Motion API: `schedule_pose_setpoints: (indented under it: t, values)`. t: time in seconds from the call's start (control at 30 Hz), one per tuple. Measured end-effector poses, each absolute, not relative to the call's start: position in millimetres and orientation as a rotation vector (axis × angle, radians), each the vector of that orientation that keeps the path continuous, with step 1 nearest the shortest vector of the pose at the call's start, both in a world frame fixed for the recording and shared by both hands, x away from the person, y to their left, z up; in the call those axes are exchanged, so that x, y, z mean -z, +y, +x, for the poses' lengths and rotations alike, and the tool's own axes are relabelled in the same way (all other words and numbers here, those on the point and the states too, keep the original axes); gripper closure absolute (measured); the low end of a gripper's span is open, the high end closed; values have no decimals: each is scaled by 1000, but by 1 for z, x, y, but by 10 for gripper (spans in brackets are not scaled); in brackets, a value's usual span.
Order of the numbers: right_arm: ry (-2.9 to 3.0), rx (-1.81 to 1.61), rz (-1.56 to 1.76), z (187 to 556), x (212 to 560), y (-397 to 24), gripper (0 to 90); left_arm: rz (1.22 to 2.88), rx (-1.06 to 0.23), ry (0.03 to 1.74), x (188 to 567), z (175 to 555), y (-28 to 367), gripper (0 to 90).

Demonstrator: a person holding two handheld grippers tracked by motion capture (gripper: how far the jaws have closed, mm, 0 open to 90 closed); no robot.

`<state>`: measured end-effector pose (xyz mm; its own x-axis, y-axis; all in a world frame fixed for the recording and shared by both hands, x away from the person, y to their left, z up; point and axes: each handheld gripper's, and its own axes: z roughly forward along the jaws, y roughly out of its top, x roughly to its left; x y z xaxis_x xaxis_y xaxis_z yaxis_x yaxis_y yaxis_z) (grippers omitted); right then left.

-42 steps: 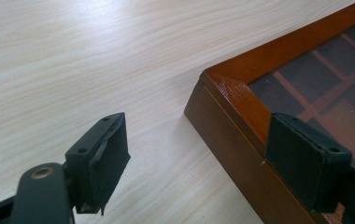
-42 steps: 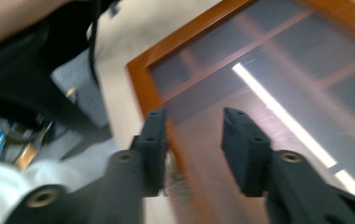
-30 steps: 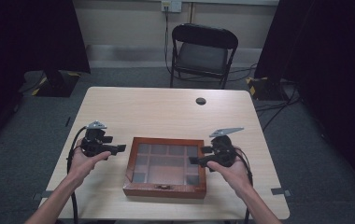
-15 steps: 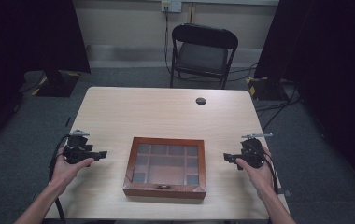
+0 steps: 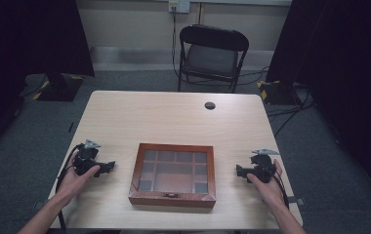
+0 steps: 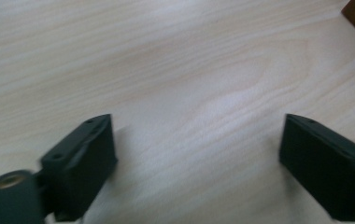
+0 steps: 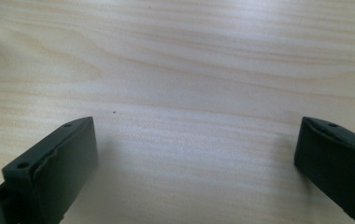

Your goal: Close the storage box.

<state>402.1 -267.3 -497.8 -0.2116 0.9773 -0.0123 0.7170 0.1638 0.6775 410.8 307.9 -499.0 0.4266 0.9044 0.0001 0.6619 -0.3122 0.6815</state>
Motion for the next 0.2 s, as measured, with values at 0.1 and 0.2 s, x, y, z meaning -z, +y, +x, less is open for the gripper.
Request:
schedule_pose_setpoints:
  t: [0.1, 0.2]
  values:
    - [1961, -809, 1577, 401, 502, -266, 0, 2029, -537, 1294, 504, 410, 307, 0]
    - [1962, -807, 1579, 401, 501, -266, 0, 2030, -537, 1294, 504, 410, 307, 0]
